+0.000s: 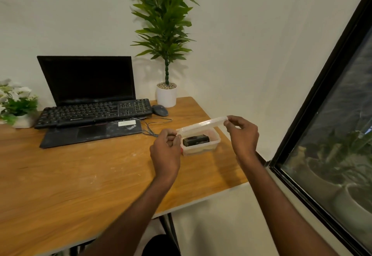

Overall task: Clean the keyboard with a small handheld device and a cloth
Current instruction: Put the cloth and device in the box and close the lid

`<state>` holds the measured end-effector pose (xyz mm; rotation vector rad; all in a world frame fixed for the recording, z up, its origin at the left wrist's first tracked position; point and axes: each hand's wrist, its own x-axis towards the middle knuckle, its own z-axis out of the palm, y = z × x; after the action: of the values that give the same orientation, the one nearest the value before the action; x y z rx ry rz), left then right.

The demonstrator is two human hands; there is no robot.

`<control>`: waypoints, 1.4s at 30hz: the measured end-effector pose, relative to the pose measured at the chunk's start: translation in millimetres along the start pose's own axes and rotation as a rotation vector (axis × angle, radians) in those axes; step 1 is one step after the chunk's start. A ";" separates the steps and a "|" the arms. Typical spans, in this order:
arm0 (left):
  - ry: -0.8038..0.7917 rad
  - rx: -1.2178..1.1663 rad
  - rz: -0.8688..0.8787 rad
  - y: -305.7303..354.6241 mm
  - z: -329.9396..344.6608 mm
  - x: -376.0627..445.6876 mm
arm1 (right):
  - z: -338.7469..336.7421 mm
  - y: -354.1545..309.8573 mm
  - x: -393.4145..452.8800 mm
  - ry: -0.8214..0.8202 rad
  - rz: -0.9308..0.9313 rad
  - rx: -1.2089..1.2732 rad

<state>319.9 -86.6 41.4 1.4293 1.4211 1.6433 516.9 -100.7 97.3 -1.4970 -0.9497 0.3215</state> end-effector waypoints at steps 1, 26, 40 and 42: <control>-0.006 0.003 0.007 -3.6 1.4 3.5 | 4.6 4.8 2.3 -0.037 0.010 0.020; -0.516 -0.026 -0.306 -49.3 -2.8 47.5 | 32.7 83.7 -13.9 -0.081 -0.013 -0.003; -0.277 -0.025 -0.542 -44.6 7.6 73.0 | 33.9 84.5 -14.7 -0.130 -0.026 0.018; -0.177 -0.012 -0.440 -45.9 16.7 57.2 | 34.2 83.9 -14.8 -0.133 -0.023 0.020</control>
<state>307.7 -16.2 17.8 1.1213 1.4900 1.2164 514.5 -78.1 8.4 -1.4594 -1.0652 0.4168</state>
